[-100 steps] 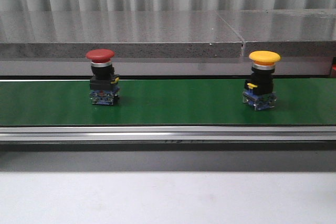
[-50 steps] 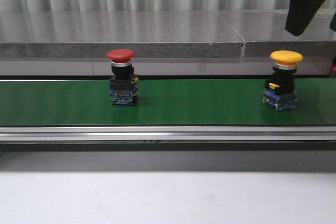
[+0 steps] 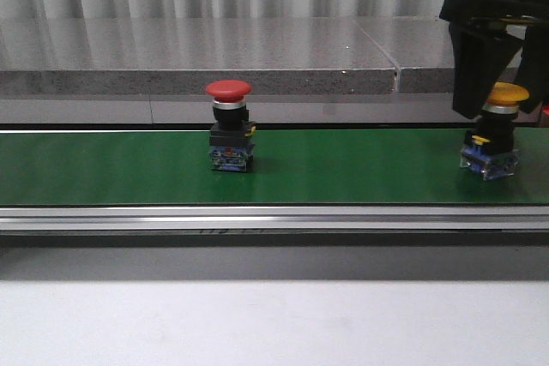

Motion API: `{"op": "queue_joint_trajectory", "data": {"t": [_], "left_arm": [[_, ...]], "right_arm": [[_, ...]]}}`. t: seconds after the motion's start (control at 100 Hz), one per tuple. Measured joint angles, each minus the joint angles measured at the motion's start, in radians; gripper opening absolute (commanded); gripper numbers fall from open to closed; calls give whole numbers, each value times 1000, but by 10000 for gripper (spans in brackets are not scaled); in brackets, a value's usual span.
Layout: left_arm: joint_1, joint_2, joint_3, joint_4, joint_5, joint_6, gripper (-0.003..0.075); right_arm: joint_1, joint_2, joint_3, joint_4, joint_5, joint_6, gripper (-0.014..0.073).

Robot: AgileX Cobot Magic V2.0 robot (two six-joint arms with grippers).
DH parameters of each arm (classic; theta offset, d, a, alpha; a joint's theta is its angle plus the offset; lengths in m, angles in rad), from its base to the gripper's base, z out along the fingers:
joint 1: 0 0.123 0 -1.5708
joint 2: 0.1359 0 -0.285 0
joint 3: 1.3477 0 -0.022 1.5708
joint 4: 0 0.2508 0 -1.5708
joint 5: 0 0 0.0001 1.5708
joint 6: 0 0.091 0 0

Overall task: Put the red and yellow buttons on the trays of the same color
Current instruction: 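Lower the right gripper onto the yellow button at the belt end and grasp, then carry the yellow button into the yellow tray and open the right gripper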

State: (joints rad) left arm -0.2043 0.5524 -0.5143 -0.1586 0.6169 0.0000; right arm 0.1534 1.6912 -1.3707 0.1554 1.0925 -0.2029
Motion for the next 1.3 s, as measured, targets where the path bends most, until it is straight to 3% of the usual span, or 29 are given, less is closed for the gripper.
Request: {"op": "queue_joint_trajectory", "data": {"t": [0.13, 0.56, 0.97, 1.3], "left_arm": [[0, 0, 0, 0, 0, 0, -20], [0, 0, 0, 0, 0, 0, -20], [0, 0, 0, 0, 0, 0, -20], [0, 0, 0, 0, 0, 0, -20]], "right_arm": [[0, -1, 0, -11, 0, -2, 237], [-37, -149, 0, -115, 18, 144, 236], [-352, -373, 157, -132, 35, 203, 236], [-554, -412, 242, -136, -7, 247, 236]]}}
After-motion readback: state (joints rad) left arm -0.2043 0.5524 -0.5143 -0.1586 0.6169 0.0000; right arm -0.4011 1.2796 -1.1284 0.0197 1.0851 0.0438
